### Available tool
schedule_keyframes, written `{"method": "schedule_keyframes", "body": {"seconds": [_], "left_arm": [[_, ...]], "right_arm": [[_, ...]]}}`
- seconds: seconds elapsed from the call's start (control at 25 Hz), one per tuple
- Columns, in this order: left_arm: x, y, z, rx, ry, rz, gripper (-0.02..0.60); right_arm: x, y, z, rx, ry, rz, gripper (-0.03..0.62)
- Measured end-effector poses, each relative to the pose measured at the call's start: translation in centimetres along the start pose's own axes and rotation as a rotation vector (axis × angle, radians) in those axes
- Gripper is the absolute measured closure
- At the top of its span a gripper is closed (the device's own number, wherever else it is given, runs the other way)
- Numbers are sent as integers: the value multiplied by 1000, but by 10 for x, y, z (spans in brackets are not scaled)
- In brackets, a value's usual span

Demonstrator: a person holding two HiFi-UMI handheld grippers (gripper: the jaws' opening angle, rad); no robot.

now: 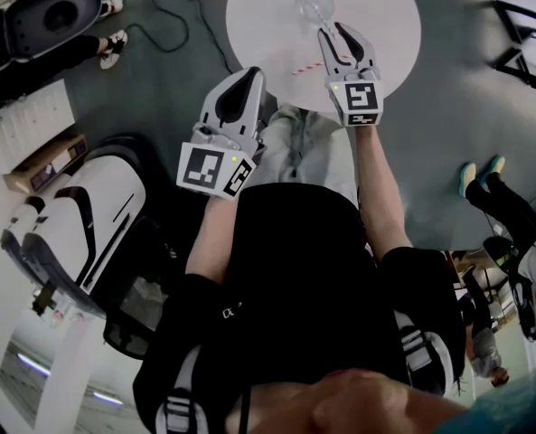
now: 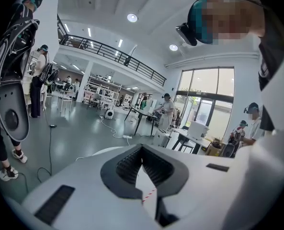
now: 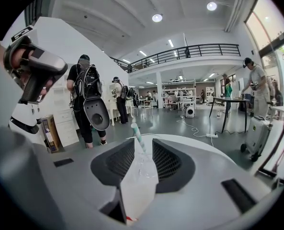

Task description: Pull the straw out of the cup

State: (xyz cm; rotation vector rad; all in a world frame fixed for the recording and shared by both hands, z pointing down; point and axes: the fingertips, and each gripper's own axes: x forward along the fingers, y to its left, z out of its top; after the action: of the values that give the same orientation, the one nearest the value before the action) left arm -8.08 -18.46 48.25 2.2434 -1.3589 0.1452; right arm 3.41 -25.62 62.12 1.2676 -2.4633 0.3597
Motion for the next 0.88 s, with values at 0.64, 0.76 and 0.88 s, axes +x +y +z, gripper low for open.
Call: {"method": "schedule_keyframes", "body": {"seconds": [0.64,0.76,0.88], "left_arm": [[1,9,8,8,-5,-14,574],[2,9,9,5,-8,-13,574],[1,9,12,4,-14,-17,574]], "right_arm": [[18,-8,-5,13,40,-63,554],[14,-9,1,25,31,-60,554],[9,-7,14,37,9,-59,556]]}}
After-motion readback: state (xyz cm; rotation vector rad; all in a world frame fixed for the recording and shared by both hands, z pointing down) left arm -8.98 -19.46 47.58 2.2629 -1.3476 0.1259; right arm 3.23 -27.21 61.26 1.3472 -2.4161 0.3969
